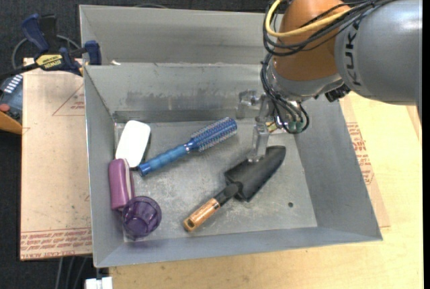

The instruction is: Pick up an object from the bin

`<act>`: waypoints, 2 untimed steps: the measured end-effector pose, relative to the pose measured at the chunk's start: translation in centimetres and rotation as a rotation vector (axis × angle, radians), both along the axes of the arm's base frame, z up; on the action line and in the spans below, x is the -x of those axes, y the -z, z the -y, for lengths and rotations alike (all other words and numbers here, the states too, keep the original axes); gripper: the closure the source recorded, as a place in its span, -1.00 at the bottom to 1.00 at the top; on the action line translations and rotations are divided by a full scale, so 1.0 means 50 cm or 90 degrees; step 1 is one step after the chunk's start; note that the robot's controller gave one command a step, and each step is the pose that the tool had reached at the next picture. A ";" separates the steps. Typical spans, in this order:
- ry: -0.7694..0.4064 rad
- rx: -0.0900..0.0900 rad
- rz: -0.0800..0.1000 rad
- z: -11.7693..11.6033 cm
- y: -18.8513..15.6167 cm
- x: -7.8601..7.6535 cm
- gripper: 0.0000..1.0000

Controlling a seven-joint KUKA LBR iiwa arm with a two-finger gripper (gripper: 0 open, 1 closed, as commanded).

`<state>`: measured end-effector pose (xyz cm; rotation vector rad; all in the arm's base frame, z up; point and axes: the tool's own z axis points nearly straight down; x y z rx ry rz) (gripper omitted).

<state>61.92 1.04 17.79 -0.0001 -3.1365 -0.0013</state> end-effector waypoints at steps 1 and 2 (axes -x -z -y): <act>0.000 0.000 0.004 0.000 -0.010 -0.002 -1.00; -0.100 -0.001 0.004 -0.090 0.214 -0.074 -1.00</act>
Offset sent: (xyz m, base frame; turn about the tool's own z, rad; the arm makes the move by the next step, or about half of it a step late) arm 0.0352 0.0441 -0.1079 -0.1607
